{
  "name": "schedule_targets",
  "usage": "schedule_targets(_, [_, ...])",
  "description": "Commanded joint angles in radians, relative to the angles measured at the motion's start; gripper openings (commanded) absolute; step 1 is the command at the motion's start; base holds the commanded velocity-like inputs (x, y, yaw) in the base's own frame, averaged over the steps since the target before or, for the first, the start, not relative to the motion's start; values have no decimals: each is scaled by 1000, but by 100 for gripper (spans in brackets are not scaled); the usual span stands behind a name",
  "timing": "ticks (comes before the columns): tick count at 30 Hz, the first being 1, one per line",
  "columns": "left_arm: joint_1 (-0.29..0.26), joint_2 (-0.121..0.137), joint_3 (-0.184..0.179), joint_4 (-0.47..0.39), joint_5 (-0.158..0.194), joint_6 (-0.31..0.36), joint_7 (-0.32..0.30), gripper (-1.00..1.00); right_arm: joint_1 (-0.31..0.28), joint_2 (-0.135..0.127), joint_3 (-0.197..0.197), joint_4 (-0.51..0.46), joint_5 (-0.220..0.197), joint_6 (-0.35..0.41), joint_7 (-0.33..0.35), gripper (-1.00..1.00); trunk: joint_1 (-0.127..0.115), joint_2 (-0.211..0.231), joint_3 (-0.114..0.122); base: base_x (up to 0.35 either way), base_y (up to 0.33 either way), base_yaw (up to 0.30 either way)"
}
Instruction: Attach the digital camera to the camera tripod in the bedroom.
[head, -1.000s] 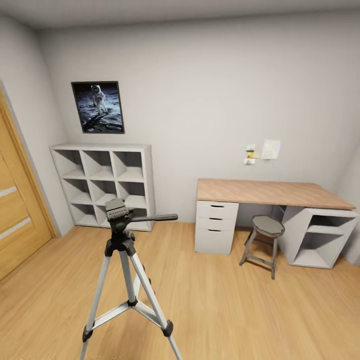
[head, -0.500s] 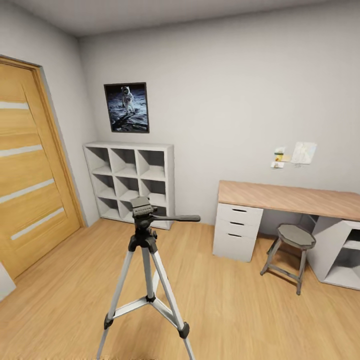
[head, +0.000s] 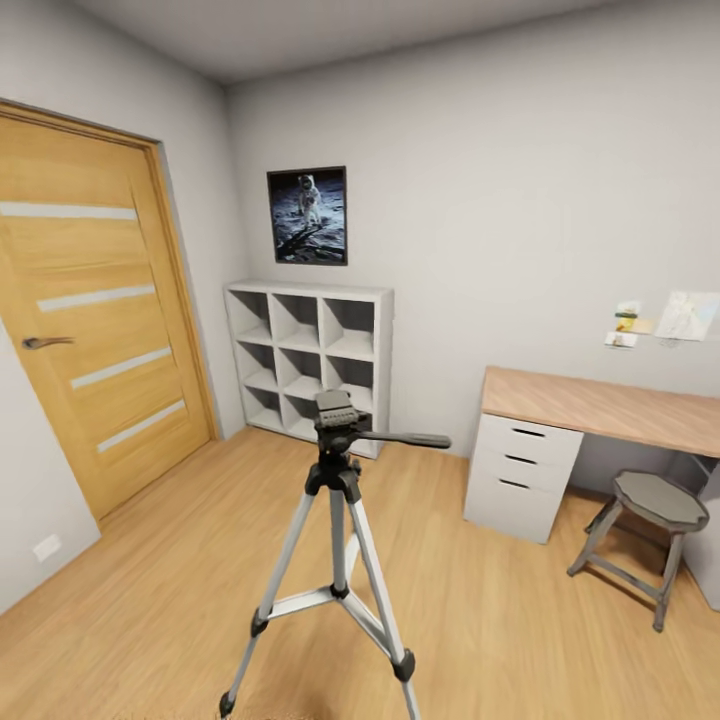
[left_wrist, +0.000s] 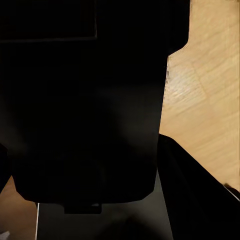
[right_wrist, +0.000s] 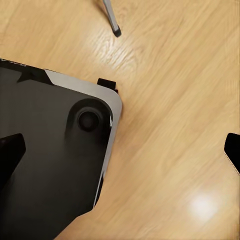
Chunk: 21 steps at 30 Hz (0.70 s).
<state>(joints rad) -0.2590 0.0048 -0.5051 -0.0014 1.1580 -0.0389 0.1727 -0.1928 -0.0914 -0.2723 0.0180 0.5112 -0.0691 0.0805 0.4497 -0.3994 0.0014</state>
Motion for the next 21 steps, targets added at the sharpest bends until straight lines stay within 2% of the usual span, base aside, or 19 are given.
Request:
schedule_targets(1, [0,0,-9,0,6,-1,4,-100,0,-1,-8,2,7,-4,2,100,0,-1,0,0,0,300])
schedule_targets(15, [0,-3,-11,0,4,-2,3,-100,0,-2,-9,2,7,-3,2,100,0,-1,0,0,0,294])
schedule_targets(21, [0,-7,-12,0,-2,0,2,-100,0,-2,-9,3,5,5,2,100,0,-1,0,0,0,104])
